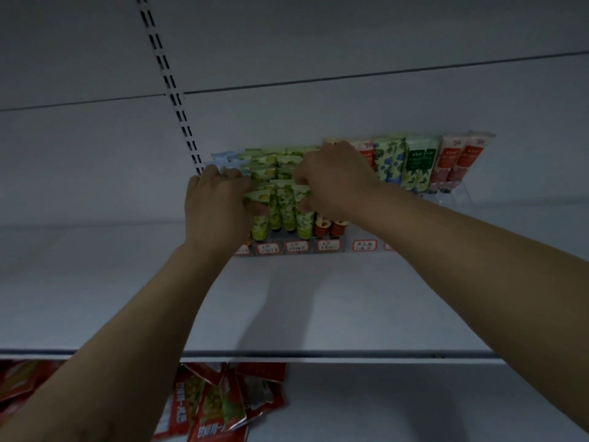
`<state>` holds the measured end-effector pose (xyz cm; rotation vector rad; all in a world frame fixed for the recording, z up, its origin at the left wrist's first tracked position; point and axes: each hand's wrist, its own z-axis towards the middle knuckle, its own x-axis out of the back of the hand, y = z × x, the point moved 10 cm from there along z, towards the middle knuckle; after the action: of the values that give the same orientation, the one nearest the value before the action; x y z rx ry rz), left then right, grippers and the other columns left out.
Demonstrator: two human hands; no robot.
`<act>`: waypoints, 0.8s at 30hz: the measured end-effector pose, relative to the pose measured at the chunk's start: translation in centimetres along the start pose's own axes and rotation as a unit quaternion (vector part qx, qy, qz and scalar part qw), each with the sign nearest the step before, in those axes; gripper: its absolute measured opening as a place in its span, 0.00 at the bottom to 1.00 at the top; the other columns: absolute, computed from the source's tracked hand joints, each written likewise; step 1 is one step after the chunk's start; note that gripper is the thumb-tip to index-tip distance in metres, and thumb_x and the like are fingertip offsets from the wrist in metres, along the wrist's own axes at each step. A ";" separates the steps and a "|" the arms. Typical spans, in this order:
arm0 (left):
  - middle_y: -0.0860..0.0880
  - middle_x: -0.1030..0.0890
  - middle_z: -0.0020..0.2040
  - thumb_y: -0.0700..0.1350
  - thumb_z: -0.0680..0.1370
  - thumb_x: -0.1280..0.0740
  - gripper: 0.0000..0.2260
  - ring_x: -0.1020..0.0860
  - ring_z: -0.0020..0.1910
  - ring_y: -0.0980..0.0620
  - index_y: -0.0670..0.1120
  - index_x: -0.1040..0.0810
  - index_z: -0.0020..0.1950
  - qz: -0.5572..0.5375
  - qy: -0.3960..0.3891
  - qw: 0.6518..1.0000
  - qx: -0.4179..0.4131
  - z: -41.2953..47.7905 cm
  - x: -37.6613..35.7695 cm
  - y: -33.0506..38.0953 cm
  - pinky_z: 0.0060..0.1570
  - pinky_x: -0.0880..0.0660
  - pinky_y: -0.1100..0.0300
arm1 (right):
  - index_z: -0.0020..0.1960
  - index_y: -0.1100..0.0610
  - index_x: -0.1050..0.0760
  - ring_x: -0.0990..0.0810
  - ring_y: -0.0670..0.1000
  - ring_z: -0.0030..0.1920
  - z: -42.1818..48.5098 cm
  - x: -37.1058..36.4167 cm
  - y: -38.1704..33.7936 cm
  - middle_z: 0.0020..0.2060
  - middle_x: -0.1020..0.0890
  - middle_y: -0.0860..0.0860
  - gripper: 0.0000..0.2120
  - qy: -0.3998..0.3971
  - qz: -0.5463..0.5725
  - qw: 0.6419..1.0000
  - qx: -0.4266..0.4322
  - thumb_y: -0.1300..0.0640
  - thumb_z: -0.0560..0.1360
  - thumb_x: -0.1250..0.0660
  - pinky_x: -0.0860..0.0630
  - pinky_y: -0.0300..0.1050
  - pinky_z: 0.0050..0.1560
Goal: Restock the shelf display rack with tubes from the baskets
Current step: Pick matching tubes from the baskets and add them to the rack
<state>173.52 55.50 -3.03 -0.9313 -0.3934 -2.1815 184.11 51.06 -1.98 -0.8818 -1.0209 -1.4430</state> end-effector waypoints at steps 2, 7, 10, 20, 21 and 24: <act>0.39 0.18 0.38 0.52 0.64 0.27 0.16 0.24 0.44 0.37 0.42 0.15 0.44 -0.012 -0.001 1.000 0.011 0.4 -0.2 -0.4 0.41 0.36 0.53 | 0.53 0.55 0.21 0.23 0.56 0.50 0.0 -0.1 0.2 0.49 0.19 0.53 0.12 0.006 -0.001 1.000 -0.003 0.51 0.72 0.30 0.33 0.46 0.52; 0.38 0.18 0.42 0.54 0.66 0.26 0.18 0.26 0.50 0.38 0.44 0.15 0.49 -0.020 0.009 0.999 0.044 0.3 -0.4 -1.1 0.43 0.42 0.54 | 0.52 0.55 0.21 0.24 0.56 0.50 0.1 -0.4 -0.1 0.48 0.19 0.54 0.11 0.004 -0.014 1.000 -0.003 0.51 0.73 0.30 0.35 0.46 0.52; 0.39 0.20 0.46 0.53 0.69 0.26 0.15 0.28 0.54 0.39 0.45 0.17 0.50 -0.015 -0.009 0.998 0.058 0.5 -0.7 -1.2 0.46 0.40 0.53 | 0.52 0.56 0.21 0.24 0.56 0.49 0.0 -0.3 0.0 0.48 0.19 0.55 0.11 0.003 -0.019 1.000 -0.009 0.53 0.73 0.29 0.38 0.45 0.49; 0.42 0.20 0.50 0.53 0.70 0.27 0.13 0.30 0.59 0.42 0.47 0.18 0.50 -0.008 -0.054 0.995 0.078 0.4 -0.9 -1.1 0.53 0.38 0.52 | 0.56 0.54 0.21 0.24 0.57 0.53 0.7 -1.2 -1.0 0.49 0.20 0.55 0.11 0.004 -0.045 0.999 -0.025 0.56 0.74 0.31 0.37 0.52 0.63; 0.42 0.20 0.50 0.53 0.71 0.27 0.12 0.30 0.59 0.42 0.47 0.19 0.49 -0.003 -0.056 0.995 0.079 0.4 -0.9 -1.1 0.53 0.38 0.52 | 0.56 0.54 0.21 0.24 0.57 0.52 0.6 -1.1 -1.0 0.49 0.20 0.55 0.11 0.006 -0.044 0.999 -0.023 0.56 0.74 0.31 0.37 0.52 0.63; 0.42 0.21 0.47 0.51 0.71 0.28 0.10 0.30 0.58 0.42 0.46 0.19 0.46 0.003 -0.061 0.995 0.076 0.3 -0.7 -0.7 0.50 0.39 0.53 | 0.55 0.53 0.21 0.23 0.56 0.49 0.6 -1.1 -1.0 0.47 0.19 0.53 0.10 0.007 -0.048 0.999 -0.021 0.56 0.74 0.32 0.38 0.52 0.63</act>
<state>173.50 56.48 -3.34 -0.9811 -0.6064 -2.0623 183.24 52.00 -2.94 -0.8610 -1.0367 -1.5544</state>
